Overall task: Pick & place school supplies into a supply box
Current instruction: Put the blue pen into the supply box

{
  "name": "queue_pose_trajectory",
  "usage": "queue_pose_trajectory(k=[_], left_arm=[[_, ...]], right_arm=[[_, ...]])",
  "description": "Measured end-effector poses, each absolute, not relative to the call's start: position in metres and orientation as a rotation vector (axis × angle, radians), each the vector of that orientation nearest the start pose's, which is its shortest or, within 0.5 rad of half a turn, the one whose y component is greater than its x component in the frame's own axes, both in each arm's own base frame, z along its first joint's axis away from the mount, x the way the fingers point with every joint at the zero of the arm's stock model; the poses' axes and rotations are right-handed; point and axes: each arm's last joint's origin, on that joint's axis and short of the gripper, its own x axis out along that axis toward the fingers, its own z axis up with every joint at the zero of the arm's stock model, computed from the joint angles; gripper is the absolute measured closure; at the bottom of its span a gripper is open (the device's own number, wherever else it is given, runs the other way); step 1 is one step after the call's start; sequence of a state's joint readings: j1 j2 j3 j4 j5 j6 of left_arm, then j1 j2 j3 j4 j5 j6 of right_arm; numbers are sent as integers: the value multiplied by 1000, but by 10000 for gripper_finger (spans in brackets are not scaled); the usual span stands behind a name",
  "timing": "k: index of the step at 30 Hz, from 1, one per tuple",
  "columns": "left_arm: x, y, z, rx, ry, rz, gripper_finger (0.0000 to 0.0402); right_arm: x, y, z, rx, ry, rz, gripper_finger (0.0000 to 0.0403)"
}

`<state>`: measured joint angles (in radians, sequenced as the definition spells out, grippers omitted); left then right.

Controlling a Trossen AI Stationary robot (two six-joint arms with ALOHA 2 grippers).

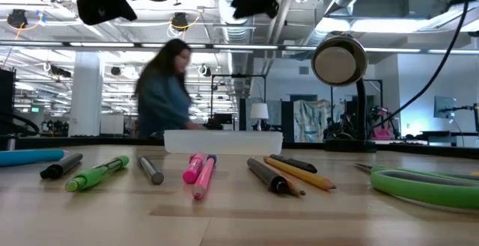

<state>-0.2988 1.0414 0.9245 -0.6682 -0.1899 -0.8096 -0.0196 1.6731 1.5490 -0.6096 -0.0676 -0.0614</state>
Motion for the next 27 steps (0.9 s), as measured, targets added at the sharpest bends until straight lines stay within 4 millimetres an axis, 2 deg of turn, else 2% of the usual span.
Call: queue_pose_trajectory(k=[5,9,18,27], left_arm=[[202,-69,286,-616,772,247,249],[200,-83,282,-671,790,275,249],[185,-112,258,-820,918,481,249],[197,-127,224,-982,1094,701,249]], right_arm=[[339,5,363,-40,673,74,259],[313,14,374,-18,638,90,263],[260,30,362,68,640,34,264],[226,38,346,162,619,-91,266]])
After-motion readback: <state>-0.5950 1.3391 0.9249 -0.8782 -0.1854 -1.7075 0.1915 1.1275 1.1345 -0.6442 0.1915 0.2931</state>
